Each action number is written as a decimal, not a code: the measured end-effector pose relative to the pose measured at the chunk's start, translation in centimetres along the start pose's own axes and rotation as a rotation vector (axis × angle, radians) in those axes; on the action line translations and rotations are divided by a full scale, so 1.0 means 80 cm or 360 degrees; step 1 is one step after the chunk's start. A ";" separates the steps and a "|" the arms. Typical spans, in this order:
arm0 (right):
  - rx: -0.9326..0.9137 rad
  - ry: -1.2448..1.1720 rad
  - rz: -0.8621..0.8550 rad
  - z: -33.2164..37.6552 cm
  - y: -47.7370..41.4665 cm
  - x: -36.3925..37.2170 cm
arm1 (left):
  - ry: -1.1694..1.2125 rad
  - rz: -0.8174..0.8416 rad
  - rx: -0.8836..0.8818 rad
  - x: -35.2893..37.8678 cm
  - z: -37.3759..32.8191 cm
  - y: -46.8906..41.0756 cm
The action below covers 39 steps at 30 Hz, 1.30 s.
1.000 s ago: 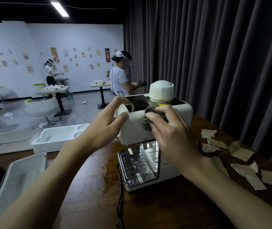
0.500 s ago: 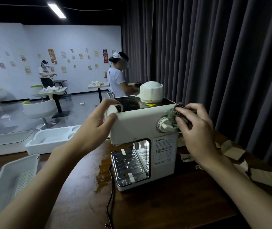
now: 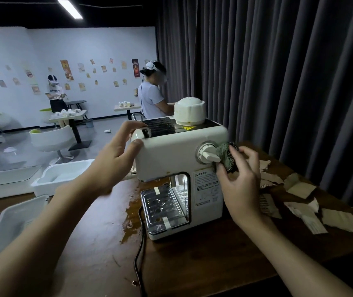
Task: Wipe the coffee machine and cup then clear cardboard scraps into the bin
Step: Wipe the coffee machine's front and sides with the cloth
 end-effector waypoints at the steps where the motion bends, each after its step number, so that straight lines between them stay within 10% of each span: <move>1: 0.0070 -0.0012 -0.0048 0.004 0.001 0.004 | 0.0003 0.0011 0.0022 0.000 0.001 -0.001; 12: 0.0410 -0.0106 -0.0254 0.066 0.055 0.049 | -0.0114 0.0125 0.0157 -0.003 0.018 -0.012; 27: -0.0764 0.0193 0.0373 0.130 0.051 0.073 | 0.0014 0.0174 0.0186 -0.004 0.025 -0.012; 35: -0.0359 0.0090 0.0116 0.110 0.047 0.068 | 0.0029 0.0169 0.0144 -0.001 0.017 -0.007; 39: -0.0628 0.0231 0.0253 0.107 0.050 0.066 | -0.0006 0.0157 0.0152 -0.002 0.014 -0.005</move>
Point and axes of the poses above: each hand's wrist, its own y-axis away from the middle knuckle, its own x-axis out of the palm, z = x × y, the point moved 1 cm from there along -y, towards the middle knuckle, and after that the axes turned 7 degrees about -x, right-handed, at the moved point
